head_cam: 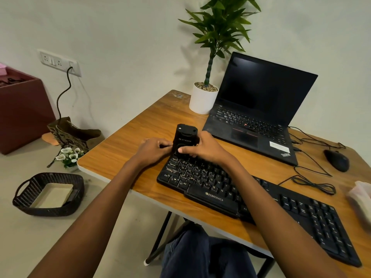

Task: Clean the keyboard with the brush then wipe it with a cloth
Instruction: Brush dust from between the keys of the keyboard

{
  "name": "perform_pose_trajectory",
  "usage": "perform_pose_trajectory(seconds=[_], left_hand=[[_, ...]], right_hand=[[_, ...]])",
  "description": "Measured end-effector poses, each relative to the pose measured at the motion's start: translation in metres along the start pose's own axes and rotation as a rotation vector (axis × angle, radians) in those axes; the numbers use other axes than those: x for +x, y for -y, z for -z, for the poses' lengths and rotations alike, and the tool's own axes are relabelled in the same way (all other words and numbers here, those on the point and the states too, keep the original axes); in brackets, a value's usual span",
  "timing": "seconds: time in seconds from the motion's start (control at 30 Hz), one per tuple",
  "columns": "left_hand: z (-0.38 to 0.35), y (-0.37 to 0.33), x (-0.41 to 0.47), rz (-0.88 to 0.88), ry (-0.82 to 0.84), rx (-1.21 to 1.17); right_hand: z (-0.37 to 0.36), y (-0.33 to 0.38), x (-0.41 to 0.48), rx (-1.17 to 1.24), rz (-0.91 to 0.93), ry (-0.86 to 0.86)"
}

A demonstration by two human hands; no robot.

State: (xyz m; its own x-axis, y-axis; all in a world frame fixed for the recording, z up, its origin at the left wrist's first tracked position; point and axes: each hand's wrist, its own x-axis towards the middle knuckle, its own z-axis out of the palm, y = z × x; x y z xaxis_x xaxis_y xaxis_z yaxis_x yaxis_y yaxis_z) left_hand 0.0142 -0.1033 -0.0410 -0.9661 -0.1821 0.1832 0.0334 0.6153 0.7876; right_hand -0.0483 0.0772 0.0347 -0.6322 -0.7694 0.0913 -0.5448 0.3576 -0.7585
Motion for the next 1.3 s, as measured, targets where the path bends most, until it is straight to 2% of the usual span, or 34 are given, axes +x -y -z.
perform_pose_trajectory(seconds=[0.13,0.23,0.37,0.47,0.57,0.67,0.8,0.93,1.03,1.17,1.3], left_hand=[[0.000,0.000,-0.001,0.000,-0.035,0.004],[-0.001,-0.003,-0.002,0.005,-0.037,0.014],[-0.001,-0.001,-0.002,0.003,-0.027,-0.008],[-0.001,0.000,-0.002,0.000,-0.027,-0.022],[-0.001,-0.001,-0.003,0.013,-0.045,-0.028],[-0.001,-0.001,-0.002,0.005,-0.025,-0.010],[-0.001,-0.002,-0.002,0.009,-0.045,-0.010],[-0.002,-0.002,-0.003,0.009,-0.046,0.001],[-0.002,0.000,-0.002,0.006,-0.037,-0.021],[-0.002,-0.001,-0.002,0.025,-0.038,-0.032],[-0.003,0.001,0.000,0.032,-0.042,-0.047]], right_hand=[[0.000,0.006,0.003,-0.031,-0.006,-0.016],[0.000,0.009,0.003,-0.027,-0.009,0.059],[-0.002,0.011,0.008,-0.114,0.008,-0.006],[-0.003,0.010,0.009,-0.033,-0.045,0.059],[-0.002,0.009,0.010,-0.048,-0.050,-0.007],[-0.002,0.006,0.009,0.004,-0.066,0.043],[-0.002,0.005,0.010,-0.040,-0.061,0.006],[0.000,0.007,0.011,-0.028,-0.066,0.067],[-0.002,0.008,0.011,-0.060,-0.048,0.019],[0.006,0.005,0.009,-0.030,-0.101,0.074],[0.011,0.005,0.012,-0.084,-0.079,0.022]])
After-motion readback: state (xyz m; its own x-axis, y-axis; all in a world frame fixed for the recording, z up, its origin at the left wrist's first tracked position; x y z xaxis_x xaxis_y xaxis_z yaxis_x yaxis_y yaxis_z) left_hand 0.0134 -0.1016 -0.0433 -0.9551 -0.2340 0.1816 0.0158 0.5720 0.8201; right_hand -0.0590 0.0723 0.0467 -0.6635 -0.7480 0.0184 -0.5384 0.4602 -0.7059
